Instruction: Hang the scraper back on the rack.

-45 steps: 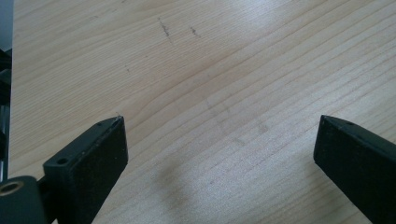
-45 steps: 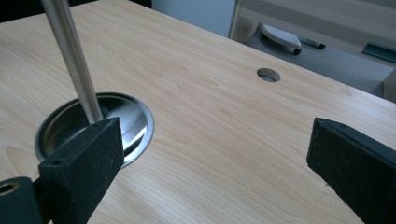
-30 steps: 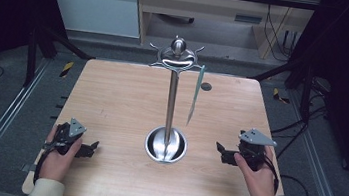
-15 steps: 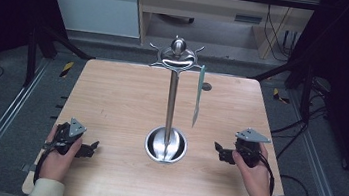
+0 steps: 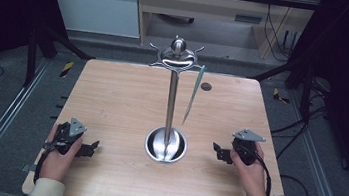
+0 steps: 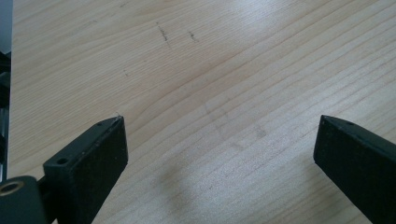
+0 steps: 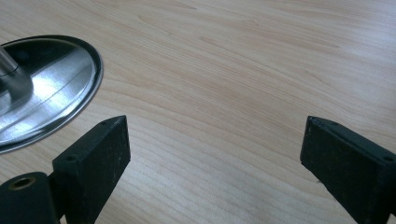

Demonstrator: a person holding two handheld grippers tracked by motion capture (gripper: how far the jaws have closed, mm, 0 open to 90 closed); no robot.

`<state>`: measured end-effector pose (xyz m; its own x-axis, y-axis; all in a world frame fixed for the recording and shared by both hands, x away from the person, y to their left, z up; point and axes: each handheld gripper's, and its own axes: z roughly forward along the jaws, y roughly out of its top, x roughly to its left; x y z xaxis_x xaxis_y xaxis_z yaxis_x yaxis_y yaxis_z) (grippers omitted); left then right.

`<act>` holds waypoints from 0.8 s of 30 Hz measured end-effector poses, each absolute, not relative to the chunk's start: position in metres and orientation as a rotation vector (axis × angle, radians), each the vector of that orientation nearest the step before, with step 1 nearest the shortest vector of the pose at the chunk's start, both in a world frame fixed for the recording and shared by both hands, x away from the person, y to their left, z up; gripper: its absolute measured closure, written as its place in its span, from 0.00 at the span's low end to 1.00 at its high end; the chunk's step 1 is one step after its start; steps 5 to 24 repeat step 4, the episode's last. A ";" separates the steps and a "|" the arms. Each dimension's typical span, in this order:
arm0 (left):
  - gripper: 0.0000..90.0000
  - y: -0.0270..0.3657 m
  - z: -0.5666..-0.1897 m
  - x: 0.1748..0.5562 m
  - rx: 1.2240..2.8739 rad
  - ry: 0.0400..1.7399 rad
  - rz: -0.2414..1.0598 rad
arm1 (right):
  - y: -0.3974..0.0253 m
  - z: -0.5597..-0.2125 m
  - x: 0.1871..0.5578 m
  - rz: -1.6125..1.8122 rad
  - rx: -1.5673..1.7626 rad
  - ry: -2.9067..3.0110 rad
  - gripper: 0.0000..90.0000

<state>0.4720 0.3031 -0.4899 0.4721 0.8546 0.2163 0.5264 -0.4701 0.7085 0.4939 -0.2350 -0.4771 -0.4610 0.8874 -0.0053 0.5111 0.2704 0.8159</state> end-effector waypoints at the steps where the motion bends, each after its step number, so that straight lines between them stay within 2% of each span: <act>1: 0.03 0.303 -0.490 0.472 2.159 1.140 0.763 | -0.236 -0.478 0.492 1.074 1.260 2.078 0.10; 24: 0.03 0.303 -0.489 0.472 2.157 1.138 0.764 | -0.239 -0.479 0.487 1.086 1.261 2.067 0.10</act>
